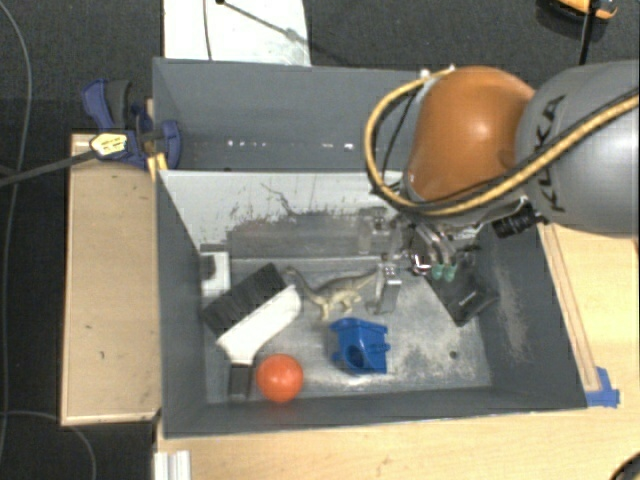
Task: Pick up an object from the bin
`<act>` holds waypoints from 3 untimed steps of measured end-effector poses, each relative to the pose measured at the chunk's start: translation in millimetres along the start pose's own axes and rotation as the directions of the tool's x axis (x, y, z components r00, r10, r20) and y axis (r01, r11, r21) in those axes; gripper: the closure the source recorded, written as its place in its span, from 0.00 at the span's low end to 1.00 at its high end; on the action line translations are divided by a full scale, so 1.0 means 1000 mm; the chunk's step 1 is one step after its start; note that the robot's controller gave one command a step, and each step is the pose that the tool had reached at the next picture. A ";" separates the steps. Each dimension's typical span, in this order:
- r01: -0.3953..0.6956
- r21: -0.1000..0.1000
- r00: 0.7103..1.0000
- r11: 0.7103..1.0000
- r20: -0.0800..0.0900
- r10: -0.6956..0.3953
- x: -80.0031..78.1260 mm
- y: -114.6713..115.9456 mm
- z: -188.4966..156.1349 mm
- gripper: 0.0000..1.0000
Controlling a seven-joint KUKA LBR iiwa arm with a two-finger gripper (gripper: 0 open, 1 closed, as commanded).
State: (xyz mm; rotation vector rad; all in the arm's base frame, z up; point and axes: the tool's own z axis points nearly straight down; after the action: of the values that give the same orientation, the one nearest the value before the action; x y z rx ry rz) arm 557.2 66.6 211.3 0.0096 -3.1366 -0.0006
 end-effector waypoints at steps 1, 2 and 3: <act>-0.002 -0.001 1.000 1.000 0.008 0.002 -0.001 0.000 -0.005 0.00; -0.014 -0.002 1.000 1.000 0.011 0.014 0.018 -0.007 0.035 0.00; 0.027 0.000 1.000 1.000 0.000 -0.027 0.028 -0.014 0.068 0.00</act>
Offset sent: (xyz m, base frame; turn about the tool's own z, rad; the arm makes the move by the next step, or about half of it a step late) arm -0.0331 -0.0125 -0.0635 0.0305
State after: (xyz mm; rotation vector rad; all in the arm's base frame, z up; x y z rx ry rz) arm 529.1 52.4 143.4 0.0520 -3.1362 -0.0010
